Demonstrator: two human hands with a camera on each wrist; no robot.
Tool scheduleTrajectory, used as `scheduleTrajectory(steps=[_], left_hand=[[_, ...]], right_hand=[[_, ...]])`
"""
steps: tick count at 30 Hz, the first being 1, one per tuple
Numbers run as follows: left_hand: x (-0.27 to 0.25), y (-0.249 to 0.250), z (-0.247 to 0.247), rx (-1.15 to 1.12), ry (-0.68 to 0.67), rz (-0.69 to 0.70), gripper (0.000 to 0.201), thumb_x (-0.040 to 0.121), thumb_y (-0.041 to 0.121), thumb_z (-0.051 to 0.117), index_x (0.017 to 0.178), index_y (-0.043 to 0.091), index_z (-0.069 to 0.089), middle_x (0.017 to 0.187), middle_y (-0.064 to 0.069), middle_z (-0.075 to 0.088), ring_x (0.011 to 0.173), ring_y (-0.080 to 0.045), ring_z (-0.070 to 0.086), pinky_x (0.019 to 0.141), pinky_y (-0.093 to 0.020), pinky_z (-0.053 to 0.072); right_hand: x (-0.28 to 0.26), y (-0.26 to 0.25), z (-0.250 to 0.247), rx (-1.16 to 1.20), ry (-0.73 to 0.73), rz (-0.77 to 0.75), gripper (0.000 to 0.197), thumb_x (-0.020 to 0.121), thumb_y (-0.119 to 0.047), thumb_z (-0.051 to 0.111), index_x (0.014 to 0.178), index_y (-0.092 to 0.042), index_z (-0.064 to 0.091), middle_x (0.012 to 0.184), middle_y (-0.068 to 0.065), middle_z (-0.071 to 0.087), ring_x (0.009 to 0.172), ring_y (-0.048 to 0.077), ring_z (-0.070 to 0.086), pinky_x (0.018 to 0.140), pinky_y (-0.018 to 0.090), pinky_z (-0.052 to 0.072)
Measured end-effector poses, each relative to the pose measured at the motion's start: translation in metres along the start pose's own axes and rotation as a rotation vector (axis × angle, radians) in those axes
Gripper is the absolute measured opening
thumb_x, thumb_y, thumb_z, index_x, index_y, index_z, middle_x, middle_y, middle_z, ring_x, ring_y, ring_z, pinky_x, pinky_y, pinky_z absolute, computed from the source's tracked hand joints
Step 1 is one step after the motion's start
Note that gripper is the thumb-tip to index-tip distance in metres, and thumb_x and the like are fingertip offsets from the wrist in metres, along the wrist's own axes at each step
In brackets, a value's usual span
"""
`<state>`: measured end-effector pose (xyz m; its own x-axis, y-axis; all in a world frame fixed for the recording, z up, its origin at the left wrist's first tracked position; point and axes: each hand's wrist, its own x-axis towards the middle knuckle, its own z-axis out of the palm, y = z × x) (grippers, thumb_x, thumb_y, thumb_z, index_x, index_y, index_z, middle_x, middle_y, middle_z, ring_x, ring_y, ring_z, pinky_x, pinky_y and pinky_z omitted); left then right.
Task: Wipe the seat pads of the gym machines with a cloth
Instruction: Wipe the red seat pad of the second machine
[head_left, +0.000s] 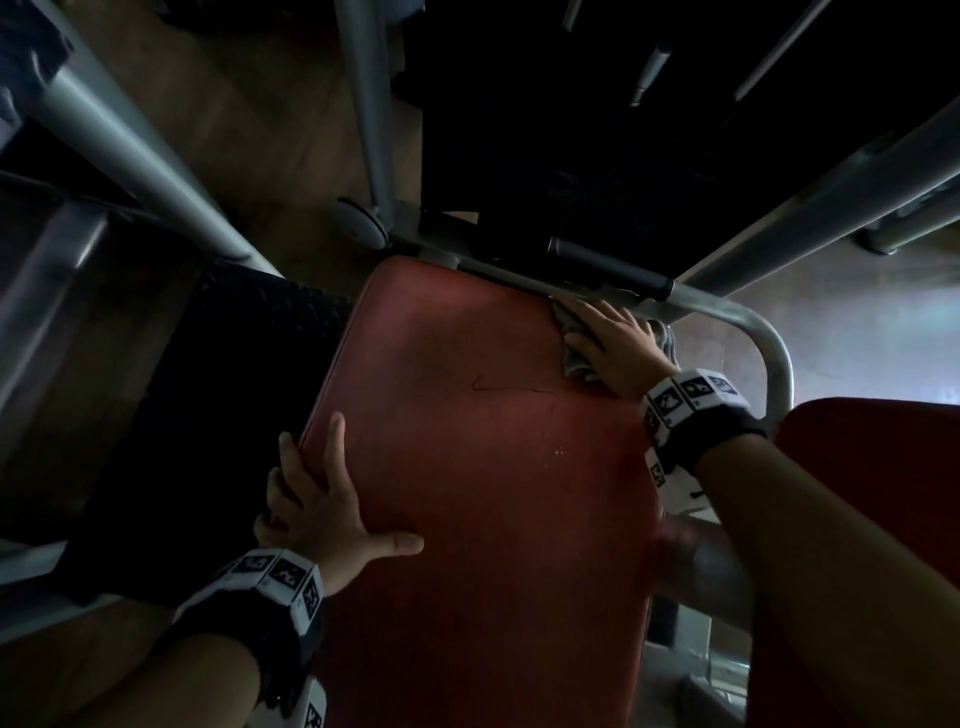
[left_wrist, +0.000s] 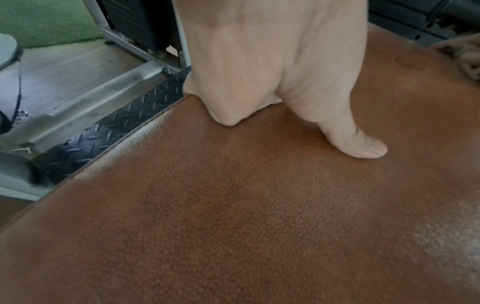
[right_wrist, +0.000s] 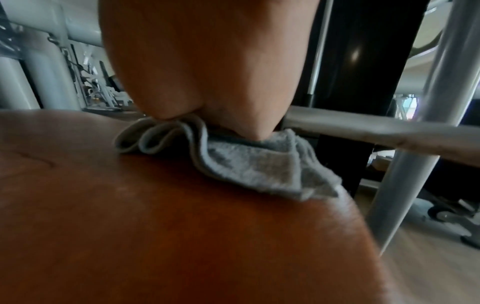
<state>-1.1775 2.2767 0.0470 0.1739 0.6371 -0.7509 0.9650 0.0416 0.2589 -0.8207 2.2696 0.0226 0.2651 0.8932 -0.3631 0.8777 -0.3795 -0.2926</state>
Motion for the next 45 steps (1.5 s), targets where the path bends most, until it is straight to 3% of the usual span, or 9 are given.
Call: scheduleTrajectory(steps=[6,10,14,19,22,27,34,39,45], left_hand=[[0.001,0.000,0.002,-0.010,0.010,-0.004,0.156,0.039,0.074,0.080,0.121,0.051,-0.051,0.146,-0.011,-0.044,0.144,-0.041,-0.011,0.111,-0.064,0.017],[0.001,-0.001,0.002,-0.018,0.001,0.004,0.155,0.041,0.074,0.080,0.121,0.051,-0.051,0.146,-0.010,-0.046,0.144,-0.042,-0.012,0.112,-0.065,0.015],[0.001,-0.003,0.003,-0.025,-0.003,0.007,0.155,0.041,0.075,0.079,0.122,0.051,-0.050,0.146,-0.010,-0.046,0.144,-0.042,-0.012,0.112,-0.065,0.014],[0.002,-0.001,0.003,-0.009,0.006,-0.014,0.155,0.041,0.076,0.078,0.121,0.049,-0.052,0.146,-0.012,-0.045,0.144,-0.042,-0.010,0.112,-0.064,0.016],[0.003,-0.001,0.004,0.007,0.016,-0.026,0.156,0.039,0.077,0.077,0.121,0.048,-0.053,0.146,-0.013,-0.044,0.145,-0.041,-0.009,0.111,-0.064,0.017],[0.005,-0.001,0.005,0.004,0.010,-0.033,0.156,0.040,0.077,0.077,0.121,0.047,-0.053,0.147,-0.012,-0.044,0.145,-0.041,-0.010,0.111,-0.064,0.015],[0.006,-0.005,0.007,-0.028,0.005,-0.017,0.155,0.043,0.074,0.079,0.122,0.049,-0.052,0.145,-0.010,-0.047,0.145,-0.040,-0.014,0.112,-0.065,0.011],[0.006,-0.005,0.007,-0.028,0.005,-0.019,0.154,0.044,0.073,0.079,0.122,0.049,-0.052,0.144,-0.011,-0.047,0.145,-0.040,-0.013,0.112,-0.065,0.011],[0.006,-0.006,0.006,-0.037,0.004,-0.006,0.153,0.046,0.074,0.078,0.123,0.048,-0.051,0.144,-0.012,-0.047,0.144,-0.040,-0.014,0.112,-0.065,0.012]], right_hand=[[-0.009,0.029,-0.004,-0.034,-0.043,0.140,0.051,0.095,-0.060,0.032,0.145,-0.053,0.021,0.155,-0.005,0.027,0.142,0.028,0.023,0.115,0.048,0.015],[0.001,0.011,0.004,-0.055,-0.065,0.120,0.049,0.095,-0.063,0.025,0.142,-0.059,0.013,0.155,-0.012,0.025,0.141,0.031,0.023,0.111,0.058,0.017],[0.005,0.010,-0.001,-0.038,-0.055,-0.007,0.052,0.096,-0.056,0.035,0.144,-0.057,0.013,0.153,-0.012,0.030,0.141,0.023,0.027,0.112,0.051,0.024],[0.009,0.031,-0.004,0.183,0.000,0.001,0.049,0.094,-0.046,0.051,0.141,-0.046,0.039,0.145,-0.009,0.046,0.134,0.015,0.041,0.111,0.042,0.034],[0.024,0.006,-0.001,0.161,-0.038,-0.054,0.052,0.091,-0.053,0.048,0.141,-0.050,0.034,0.145,-0.010,0.047,0.134,0.015,0.042,0.111,0.044,0.035],[0.055,-0.054,-0.001,0.053,-0.095,-0.154,0.057,0.096,-0.043,0.049,0.147,-0.043,0.026,0.151,-0.003,0.038,0.137,0.022,0.036,0.113,0.043,0.030],[0.046,-0.038,-0.008,0.129,-0.126,-0.138,0.055,0.097,-0.033,0.052,0.148,-0.035,0.031,0.148,-0.001,0.043,0.134,0.018,0.040,0.107,0.026,0.027],[0.055,-0.053,0.007,0.097,-0.076,-0.102,0.055,0.095,-0.044,0.048,0.145,-0.048,0.025,0.148,-0.006,0.042,0.135,0.019,0.040,0.111,0.047,0.031],[0.050,-0.041,0.003,0.157,-0.078,-0.053,0.052,0.095,-0.039,0.052,0.144,-0.044,0.034,0.143,-0.003,0.047,0.131,0.018,0.044,0.110,0.038,0.035]])
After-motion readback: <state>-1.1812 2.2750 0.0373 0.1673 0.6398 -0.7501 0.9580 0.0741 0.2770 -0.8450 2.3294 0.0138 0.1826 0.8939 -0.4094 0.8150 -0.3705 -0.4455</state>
